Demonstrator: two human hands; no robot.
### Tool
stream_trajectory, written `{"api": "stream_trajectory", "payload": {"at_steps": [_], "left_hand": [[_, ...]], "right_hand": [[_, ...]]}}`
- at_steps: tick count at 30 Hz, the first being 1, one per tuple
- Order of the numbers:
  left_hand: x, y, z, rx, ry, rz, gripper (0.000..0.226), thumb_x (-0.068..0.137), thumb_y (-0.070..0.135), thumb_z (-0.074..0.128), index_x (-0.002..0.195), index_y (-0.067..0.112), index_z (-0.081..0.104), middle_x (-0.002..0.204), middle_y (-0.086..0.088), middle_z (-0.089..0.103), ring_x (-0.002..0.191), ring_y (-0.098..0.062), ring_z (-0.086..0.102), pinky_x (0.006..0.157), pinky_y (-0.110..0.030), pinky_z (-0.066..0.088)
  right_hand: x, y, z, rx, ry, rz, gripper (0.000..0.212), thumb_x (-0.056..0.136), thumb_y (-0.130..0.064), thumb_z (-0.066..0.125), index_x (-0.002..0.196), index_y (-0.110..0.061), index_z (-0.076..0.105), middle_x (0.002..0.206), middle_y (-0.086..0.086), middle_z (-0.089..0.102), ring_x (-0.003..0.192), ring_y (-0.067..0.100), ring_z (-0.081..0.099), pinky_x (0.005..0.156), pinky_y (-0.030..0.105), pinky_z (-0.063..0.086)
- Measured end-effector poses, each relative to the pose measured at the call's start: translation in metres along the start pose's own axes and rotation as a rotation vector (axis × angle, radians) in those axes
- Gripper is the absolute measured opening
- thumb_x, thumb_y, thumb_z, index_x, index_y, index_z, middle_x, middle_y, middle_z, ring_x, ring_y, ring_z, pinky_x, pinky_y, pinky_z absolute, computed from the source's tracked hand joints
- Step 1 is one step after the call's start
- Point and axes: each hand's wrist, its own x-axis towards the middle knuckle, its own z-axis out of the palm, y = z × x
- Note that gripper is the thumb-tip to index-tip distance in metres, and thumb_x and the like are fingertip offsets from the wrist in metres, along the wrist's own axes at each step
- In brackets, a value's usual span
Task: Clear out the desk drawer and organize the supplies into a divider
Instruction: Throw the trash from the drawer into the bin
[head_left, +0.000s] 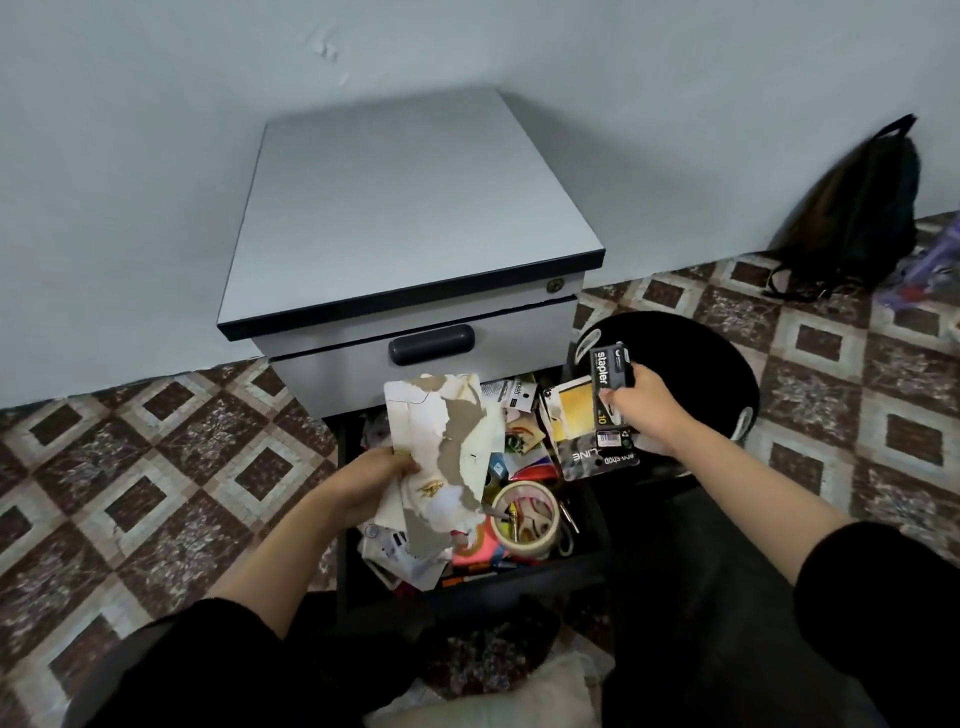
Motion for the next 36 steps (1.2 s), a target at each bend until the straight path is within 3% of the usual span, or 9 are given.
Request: {"api": "stream_trajectory", "payload": {"at_steps": [3, 10, 14, 17, 20, 25, 29, 32, 36], "left_hand": [[0.004, 0.005, 0.019, -0.031, -0.029, 0.012, 0.021, 0.095, -0.001, 0.037, 0.107, 0.001, 0.053, 0.093, -0.016, 0.066, 0.078, -0.025, 0.065, 0.063, -0.033, 0.056], [0.019, 0.021, 0.084, 0.007, -0.066, 0.012, 0.017, 0.095, -0.002, 0.037, 0.094, 0.003, 0.053, 0.079, -0.012, 0.068, 0.069, -0.023, 0.065, 0.059, -0.030, 0.056], [0.031, 0.030, 0.118, 0.013, -0.118, -0.003, 0.019, 0.093, -0.005, 0.035, 0.100, 0.001, 0.053, 0.084, -0.013, 0.065, 0.067, -0.022, 0.065, 0.055, -0.029, 0.054], [0.044, 0.043, 0.143, -0.025, -0.121, 0.005, 0.018, 0.094, -0.003, 0.036, 0.103, 0.003, 0.051, 0.084, -0.013, 0.063, 0.058, -0.018, 0.066, 0.046, -0.024, 0.053], [0.067, 0.055, 0.164, -0.069, -0.051, -0.004, 0.019, 0.096, 0.001, 0.040, 0.113, -0.001, 0.050, 0.100, -0.016, 0.061, 0.070, -0.023, 0.061, 0.042, -0.022, 0.051], [0.101, 0.051, 0.196, 0.036, 0.038, -0.030, 0.025, 0.095, 0.003, 0.045, 0.117, -0.006, 0.051, 0.090, -0.012, 0.062, 0.074, -0.023, 0.060, 0.062, -0.033, 0.049], [0.109, 0.049, 0.216, -0.027, -0.004, -0.042, 0.017, 0.096, 0.003, 0.044, 0.110, 0.001, 0.052, 0.087, -0.007, 0.062, 0.075, -0.016, 0.059, 0.063, -0.028, 0.050], [0.121, 0.055, 0.220, -0.124, -0.006, -0.025, 0.030, 0.094, 0.005, 0.050, 0.122, -0.006, 0.050, 0.109, -0.013, 0.062, 0.092, -0.022, 0.061, 0.078, -0.032, 0.051], [0.129, 0.058, 0.218, -0.071, -0.095, -0.035, 0.064, 0.092, 0.019, 0.058, 0.145, 0.002, 0.026, 0.145, -0.015, 0.038, 0.131, -0.027, 0.041, 0.108, -0.038, 0.036]], "right_hand": [[0.000, 0.002, -0.024, 0.135, 0.053, 0.045, 0.021, 0.091, 0.000, 0.053, 0.112, -0.005, 0.055, 0.114, 0.014, 0.060, 0.100, 0.027, 0.055, 0.085, 0.033, 0.043], [0.011, 0.017, -0.081, 0.289, 0.158, 0.173, 0.023, 0.090, 0.001, 0.054, 0.113, 0.004, 0.053, 0.116, 0.019, 0.060, 0.104, 0.029, 0.056, 0.087, 0.038, 0.044], [0.019, 0.032, -0.109, 0.384, 0.171, 0.262, 0.025, 0.091, 0.003, 0.046, 0.116, 0.005, 0.049, 0.119, 0.017, 0.058, 0.102, 0.028, 0.055, 0.096, 0.044, 0.044], [0.022, 0.041, -0.129, 0.501, 0.154, 0.299, 0.030, 0.091, 0.008, 0.040, 0.119, 0.004, 0.052, 0.114, 0.022, 0.059, 0.099, 0.031, 0.057, 0.088, 0.047, 0.047], [0.025, 0.050, -0.145, 0.552, 0.159, 0.311, 0.026, 0.092, 0.006, 0.039, 0.114, 0.000, 0.050, 0.111, 0.017, 0.060, 0.102, 0.030, 0.057, 0.096, 0.048, 0.043], [0.034, 0.069, -0.166, 0.667, 0.224, 0.319, 0.018, 0.092, 0.006, 0.038, 0.096, -0.004, 0.053, 0.091, 0.013, 0.060, 0.075, 0.024, 0.059, 0.076, 0.042, 0.048], [0.041, 0.088, -0.169, 0.717, 0.261, 0.365, 0.020, 0.092, 0.006, 0.041, 0.108, -0.001, 0.051, 0.087, 0.013, 0.061, 0.075, 0.025, 0.060, 0.073, 0.043, 0.049], [0.042, 0.096, -0.167, 0.710, 0.267, 0.395, 0.014, 0.093, 0.005, 0.041, 0.099, -0.001, 0.053, 0.084, 0.011, 0.060, 0.078, 0.026, 0.059, 0.079, 0.045, 0.050], [0.049, 0.097, -0.162, 0.751, 0.277, 0.374, 0.020, 0.093, 0.008, 0.040, 0.107, -0.002, 0.050, 0.084, 0.010, 0.060, 0.070, 0.021, 0.059, 0.055, 0.034, 0.045]]}}
